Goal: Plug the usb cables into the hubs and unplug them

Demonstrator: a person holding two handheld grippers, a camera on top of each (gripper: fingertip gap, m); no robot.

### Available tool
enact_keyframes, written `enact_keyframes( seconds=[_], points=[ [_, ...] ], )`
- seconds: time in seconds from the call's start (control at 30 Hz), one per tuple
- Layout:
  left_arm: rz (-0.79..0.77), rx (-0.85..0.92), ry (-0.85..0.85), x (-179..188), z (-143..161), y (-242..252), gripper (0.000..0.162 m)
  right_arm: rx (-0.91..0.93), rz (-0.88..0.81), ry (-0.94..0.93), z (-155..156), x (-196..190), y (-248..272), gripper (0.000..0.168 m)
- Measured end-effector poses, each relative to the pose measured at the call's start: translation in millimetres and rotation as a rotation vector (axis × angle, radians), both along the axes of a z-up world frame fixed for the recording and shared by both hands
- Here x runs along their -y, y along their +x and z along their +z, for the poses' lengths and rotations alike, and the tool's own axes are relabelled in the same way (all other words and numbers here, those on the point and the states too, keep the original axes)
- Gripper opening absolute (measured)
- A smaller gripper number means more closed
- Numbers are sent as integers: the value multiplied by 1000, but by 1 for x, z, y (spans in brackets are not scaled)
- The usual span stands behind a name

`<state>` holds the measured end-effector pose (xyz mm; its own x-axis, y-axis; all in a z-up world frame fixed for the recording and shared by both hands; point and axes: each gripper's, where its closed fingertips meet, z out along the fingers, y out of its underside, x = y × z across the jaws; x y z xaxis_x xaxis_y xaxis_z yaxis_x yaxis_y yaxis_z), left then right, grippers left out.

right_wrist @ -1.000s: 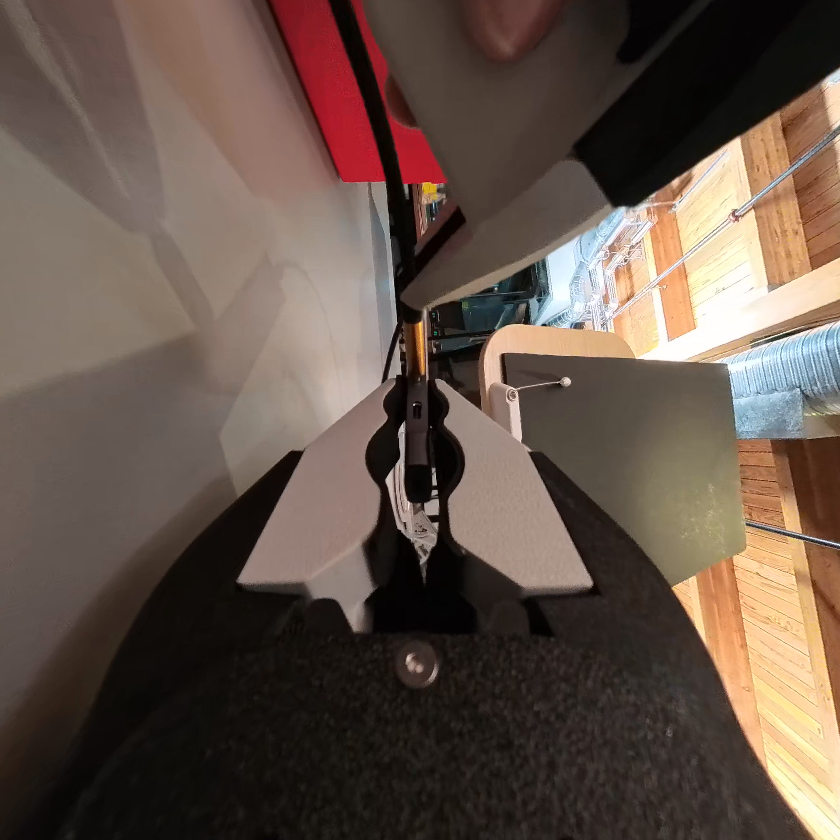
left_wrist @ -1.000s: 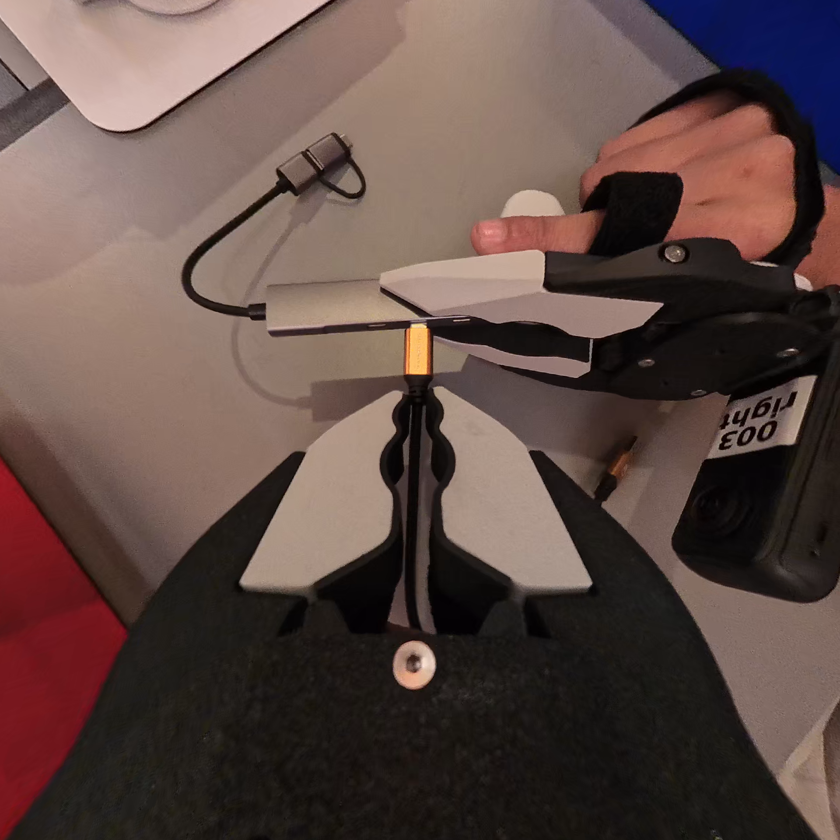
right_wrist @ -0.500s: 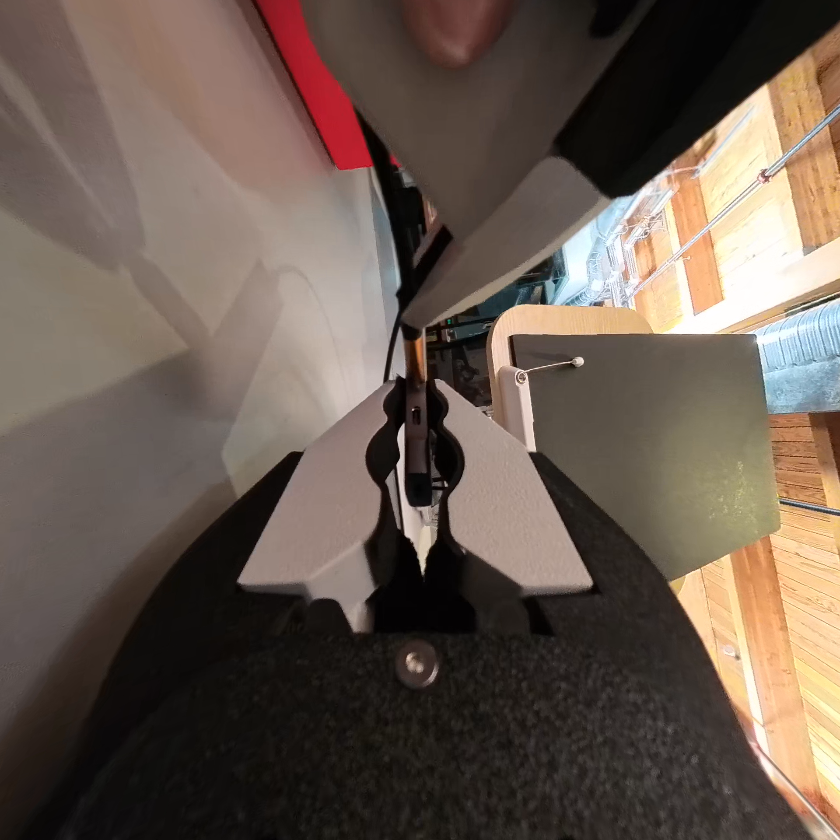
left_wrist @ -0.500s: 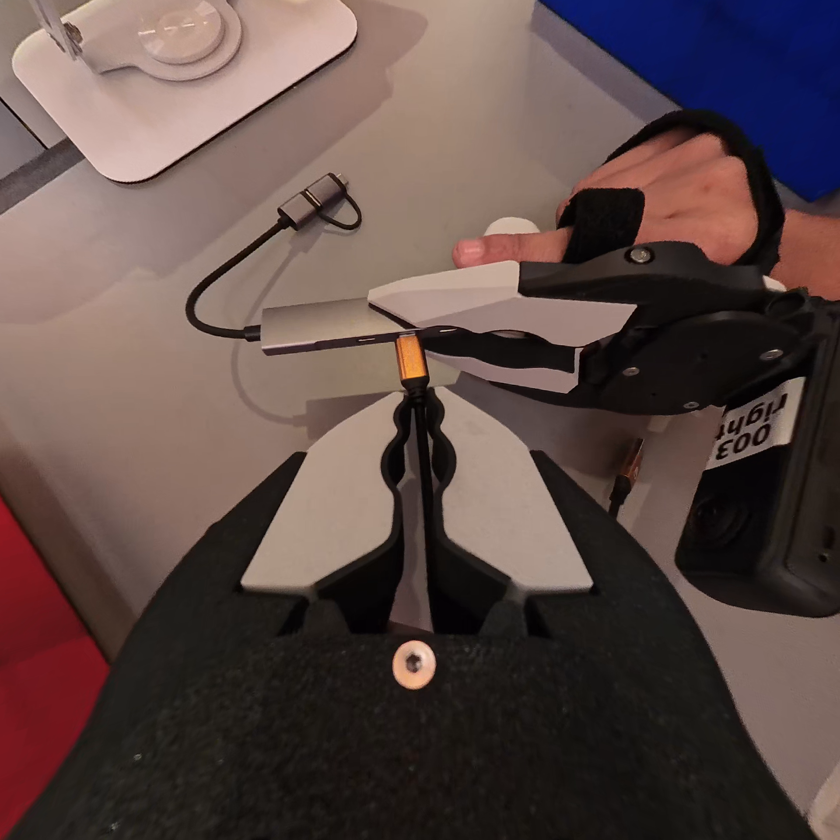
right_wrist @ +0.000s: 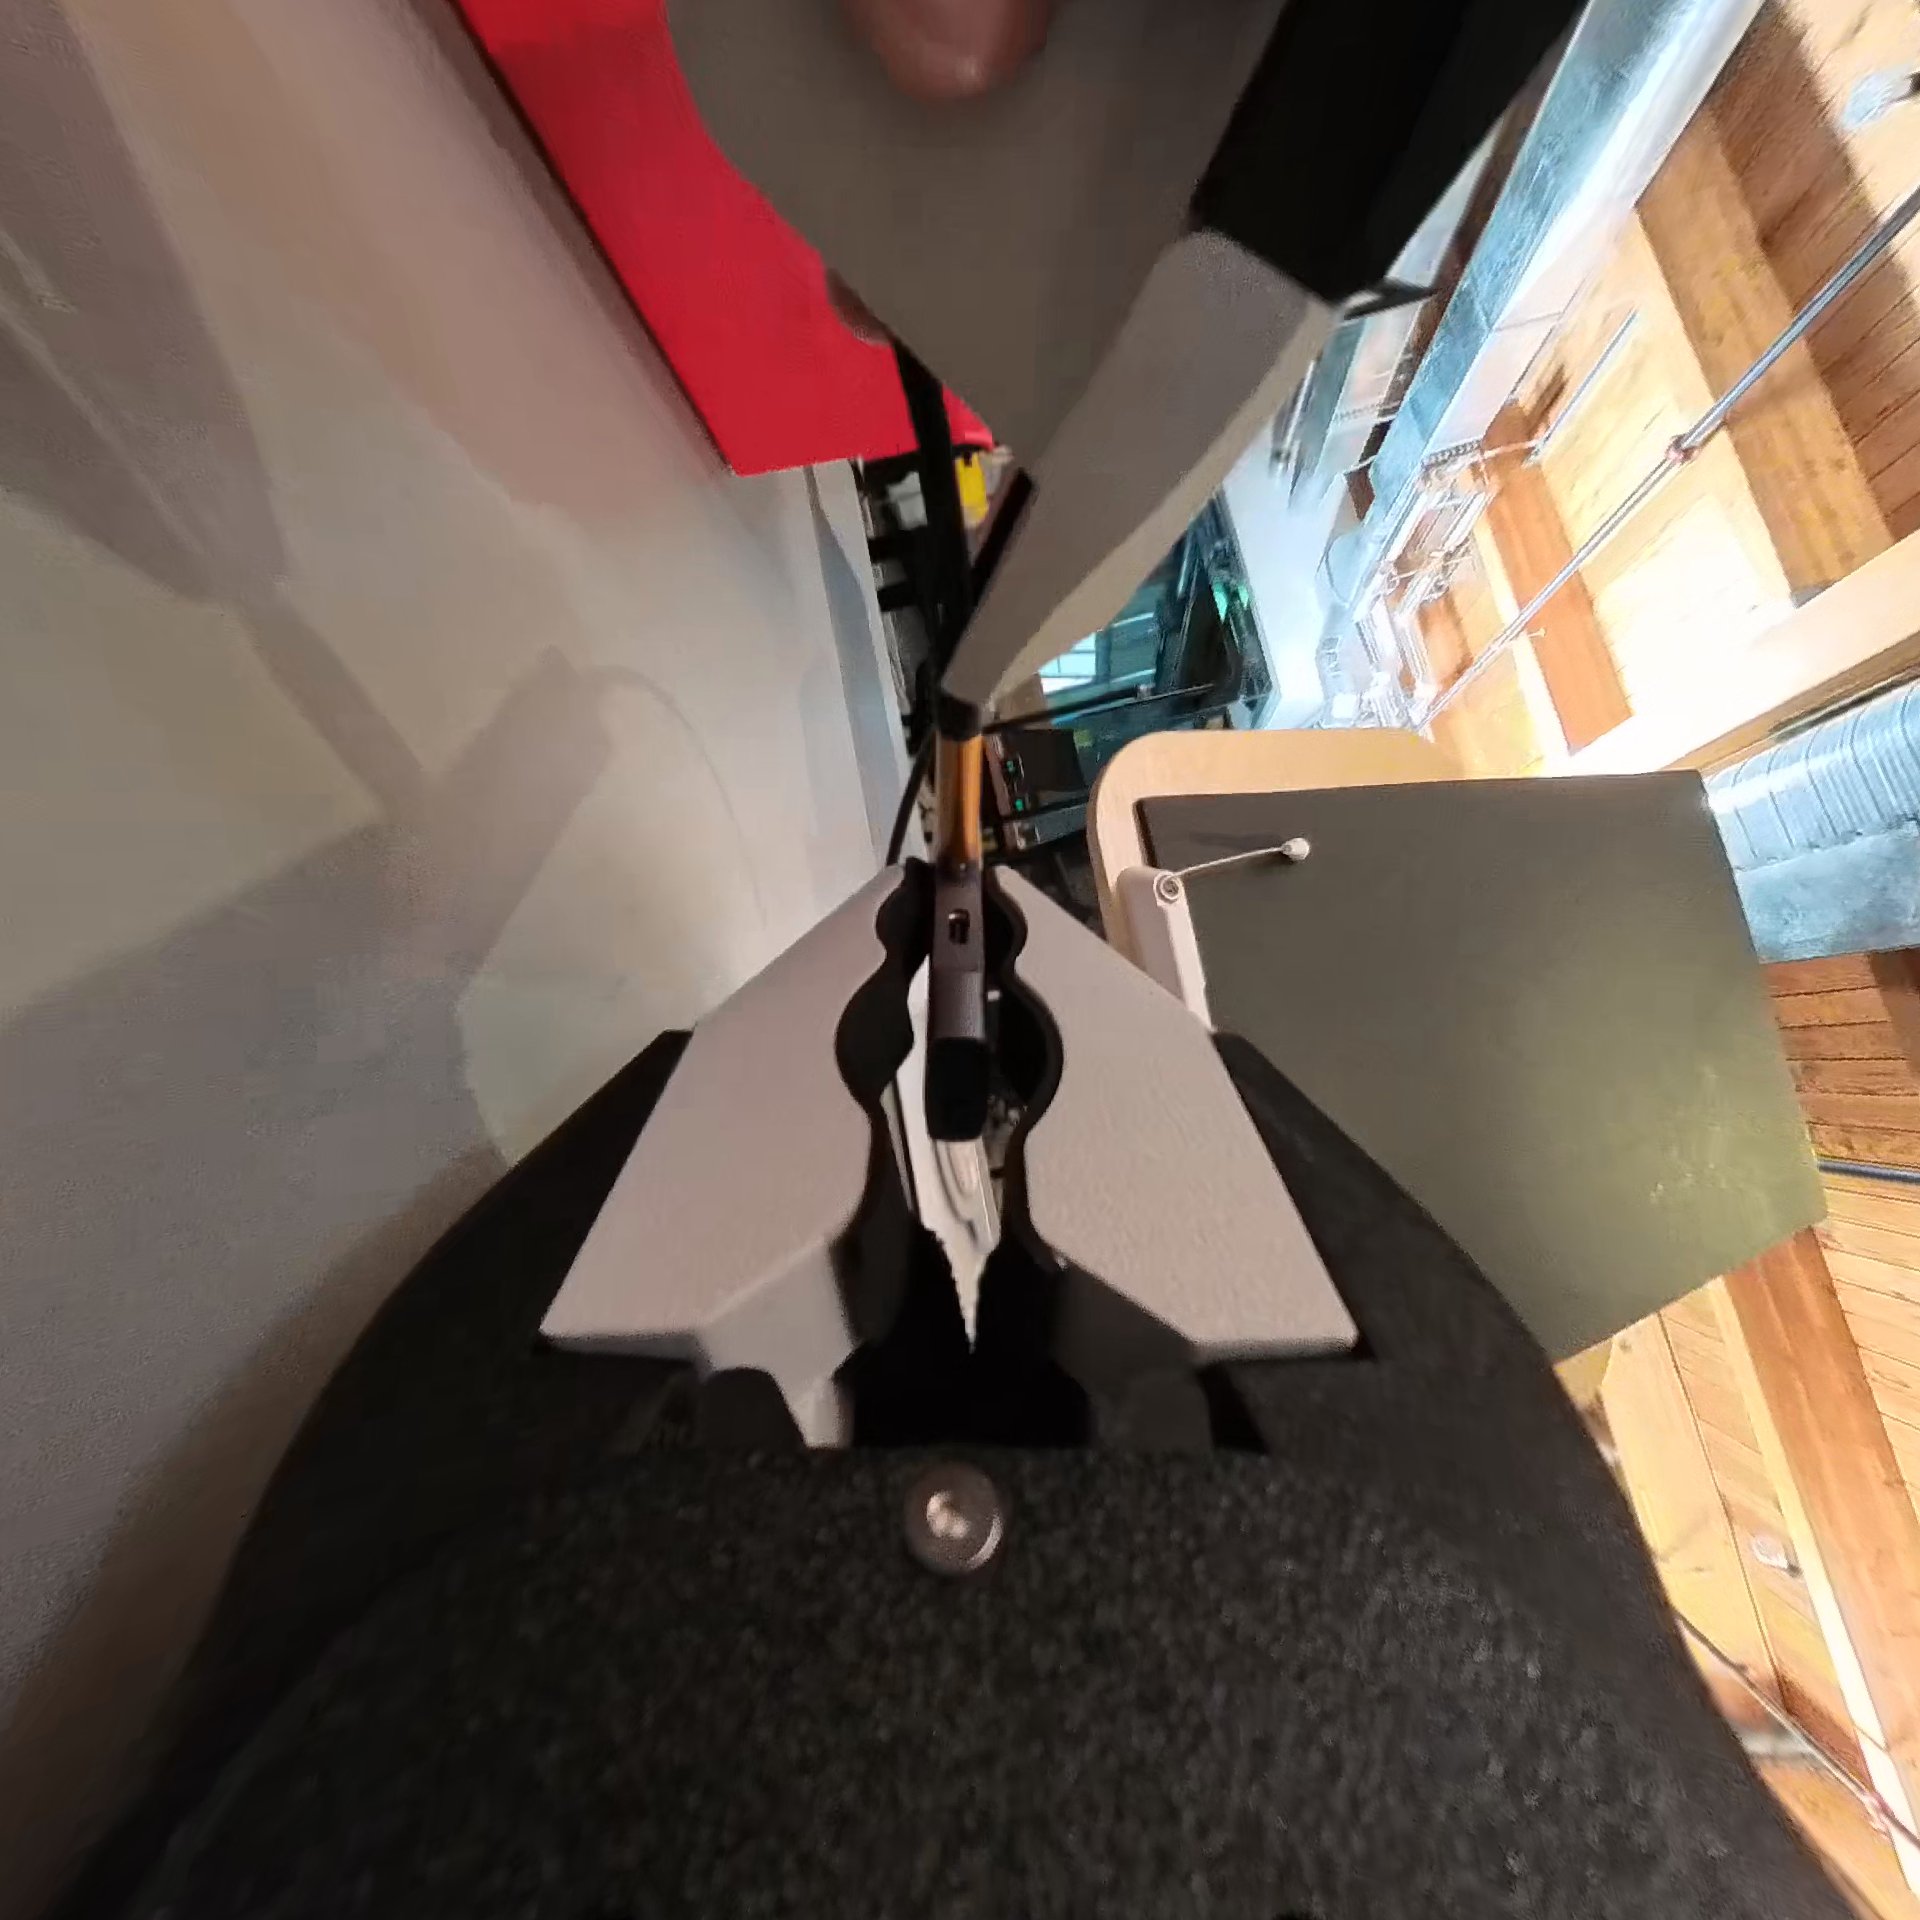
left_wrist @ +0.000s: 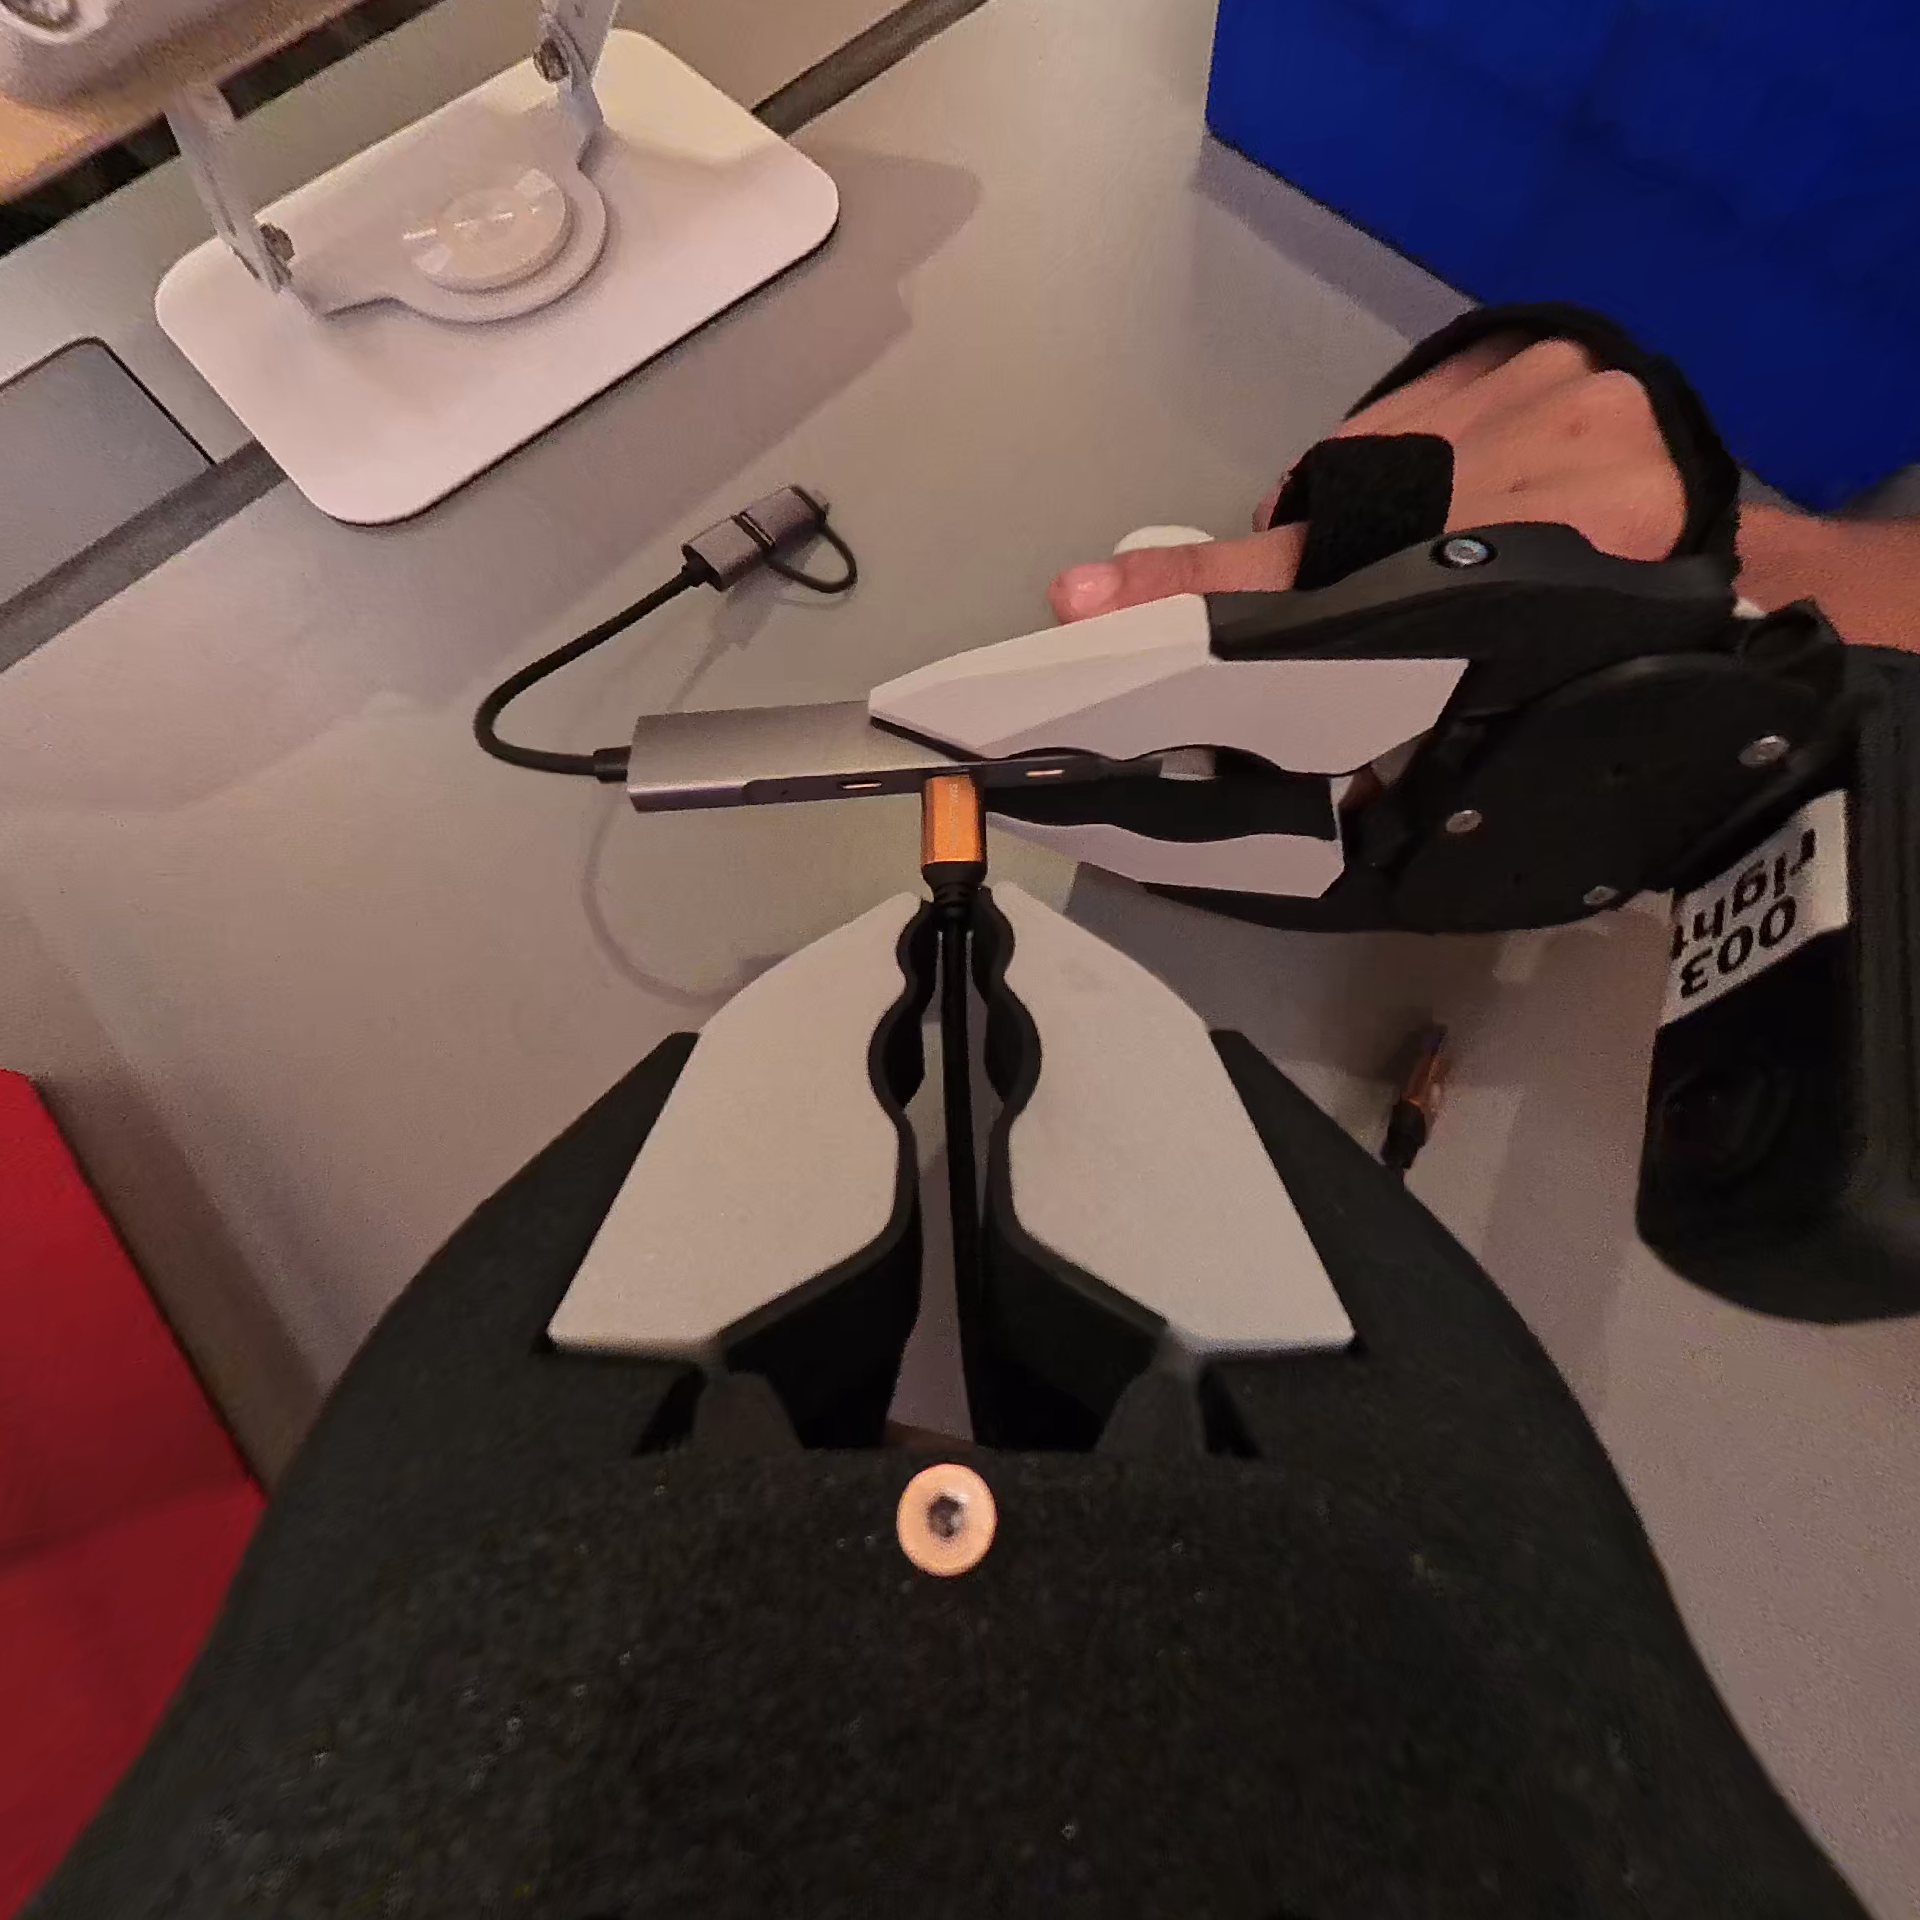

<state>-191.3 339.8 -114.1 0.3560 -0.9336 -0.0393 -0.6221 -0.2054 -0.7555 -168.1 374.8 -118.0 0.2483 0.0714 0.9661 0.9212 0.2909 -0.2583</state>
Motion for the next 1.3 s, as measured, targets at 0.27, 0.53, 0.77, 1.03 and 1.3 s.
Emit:
enact_keyframes(
  seconds=[0.27,0.53,0.77,1.03,1.3],
  points=[
    [-140,-34,-15,9,2,-11,6,31,106,61,3,11,-6,7],
    [-151,-3,3,13,5,-8,6,12,69,59,10,13,-2,6],
    [-122,-2,43,7,-1,-7,6,23,0,50,7,9,0,6],
    [-135,15,43,4,2,-11,6,32,33,35,2,7,-3,7],
    [-257,-39,30,16,3,-21,6,49,152,108,7,22,-11,8]
  ],
)
